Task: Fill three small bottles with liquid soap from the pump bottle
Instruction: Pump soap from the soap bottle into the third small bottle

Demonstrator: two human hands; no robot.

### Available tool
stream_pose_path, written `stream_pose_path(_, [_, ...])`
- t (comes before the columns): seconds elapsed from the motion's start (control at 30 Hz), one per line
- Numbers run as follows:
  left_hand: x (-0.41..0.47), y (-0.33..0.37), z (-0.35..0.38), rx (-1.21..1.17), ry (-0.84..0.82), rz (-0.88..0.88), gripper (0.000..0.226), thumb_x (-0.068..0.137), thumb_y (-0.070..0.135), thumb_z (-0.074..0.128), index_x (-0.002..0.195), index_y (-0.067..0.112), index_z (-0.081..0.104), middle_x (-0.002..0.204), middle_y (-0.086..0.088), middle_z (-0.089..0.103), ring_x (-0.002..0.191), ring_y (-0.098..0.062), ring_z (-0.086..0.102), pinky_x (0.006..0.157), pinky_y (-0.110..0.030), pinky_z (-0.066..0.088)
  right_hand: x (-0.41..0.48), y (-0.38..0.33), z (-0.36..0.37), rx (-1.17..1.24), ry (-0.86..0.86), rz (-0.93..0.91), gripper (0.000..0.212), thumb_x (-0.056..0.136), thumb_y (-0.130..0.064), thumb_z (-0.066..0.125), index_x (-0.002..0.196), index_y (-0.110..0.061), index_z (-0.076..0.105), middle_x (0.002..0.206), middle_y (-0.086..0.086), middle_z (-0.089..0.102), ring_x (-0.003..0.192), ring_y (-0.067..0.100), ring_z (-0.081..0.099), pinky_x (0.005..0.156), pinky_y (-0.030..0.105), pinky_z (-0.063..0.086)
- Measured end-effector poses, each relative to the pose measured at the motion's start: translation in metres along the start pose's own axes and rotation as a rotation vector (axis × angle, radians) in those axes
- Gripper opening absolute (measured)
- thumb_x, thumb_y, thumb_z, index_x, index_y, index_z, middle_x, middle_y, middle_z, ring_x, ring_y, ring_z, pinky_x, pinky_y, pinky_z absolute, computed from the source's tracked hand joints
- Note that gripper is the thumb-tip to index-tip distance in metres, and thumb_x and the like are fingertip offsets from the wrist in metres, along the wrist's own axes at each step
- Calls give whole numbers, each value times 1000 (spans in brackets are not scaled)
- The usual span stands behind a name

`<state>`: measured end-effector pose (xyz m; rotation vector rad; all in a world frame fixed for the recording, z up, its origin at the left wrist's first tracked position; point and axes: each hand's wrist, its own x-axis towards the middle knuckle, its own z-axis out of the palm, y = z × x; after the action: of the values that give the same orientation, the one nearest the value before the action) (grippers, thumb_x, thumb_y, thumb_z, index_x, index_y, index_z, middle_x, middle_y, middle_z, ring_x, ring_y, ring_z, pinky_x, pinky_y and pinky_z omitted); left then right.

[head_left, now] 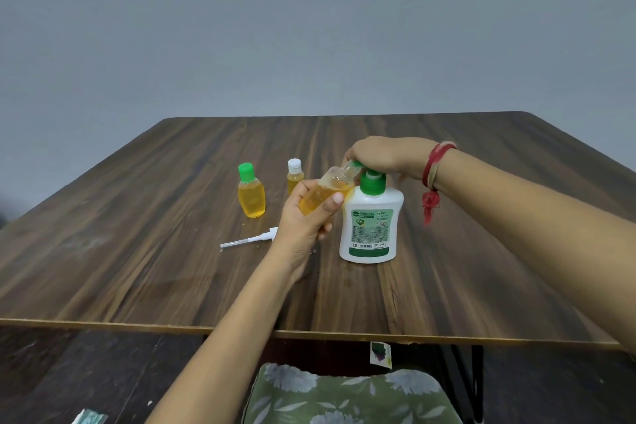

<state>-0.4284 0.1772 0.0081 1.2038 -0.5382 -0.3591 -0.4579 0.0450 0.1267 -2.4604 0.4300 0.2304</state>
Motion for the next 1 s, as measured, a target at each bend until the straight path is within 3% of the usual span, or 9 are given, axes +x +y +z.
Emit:
stream_pose_path(0.07, [1,0,0,7,-7,0,54,59,43,75,103,19,56,65,12,58,47,-4,43,41,-16,32,0,1,0,-2,-3,4,35,93,-13,35,117,-1,58,96,14,57,64,17,50,48,22,37])
stream_pose_path(0.13, [1,2,-1,7,-15,3,54,59,43,75,104,19,56,65,11,57,47,-4,43,41,-15,32,-3,-2,-3,-20,-12,2,35,95,-9,32,119,2,55,97,14,54,62,17,47,36,18,38])
stream_pose_path(0.3, [1,1,-1,9,-5,5,53,58,43,76,101,19,57,66,12,59,46,-4,43,41,-15,32,0,-1,0,-65,-12,-27,34,94,-7,34,116,5,57,95,14,49,72,22,45,50,21,33])
stream_pose_path(0.4, [1,2,0,5,-10,1,52,59,44,75,102,21,57,70,11,60,47,-4,44,42,-15,32,0,-1,-3,-72,-14,-32,33,95,-8,33,114,2,58,95,14,54,62,17,46,50,21,34])
stream_pose_path(0.53, [1,1,0,14,-8,4,52,59,44,75,101,20,57,65,12,58,47,-4,43,42,-15,32,2,0,-2,-43,-5,-35,32,94,-10,34,113,-1,58,96,14,53,66,18,46,51,23,34])
stream_pose_path(0.67, [1,2,0,15,-12,2,53,58,43,75,102,20,57,65,12,59,47,-4,44,42,-15,32,-1,0,-5,-29,-10,-18,34,95,-10,32,116,-1,56,97,13,55,64,15,48,39,19,38])
stream_pose_path(0.8, [1,1,0,15,-12,1,53,58,43,75,101,19,56,64,12,58,47,-3,44,42,-15,32,4,1,-2,-15,-12,-22,37,94,-9,34,120,5,55,96,14,52,73,21,49,52,23,36])
stream_pose_path(0.93, [1,1,0,14,-15,-1,53,58,44,75,102,20,56,62,12,57,47,-3,43,42,-15,32,0,0,-5,-10,-30,-20,31,95,-8,31,109,-1,57,91,13,56,65,18,49,38,20,41])
stream_pose_path(1.0, [1,1,0,9,-14,1,53,59,44,75,102,20,56,64,11,57,48,-3,43,42,-16,32,3,0,-6,-16,-23,-36,34,94,-5,30,114,5,56,90,15,53,69,21,49,44,21,41])
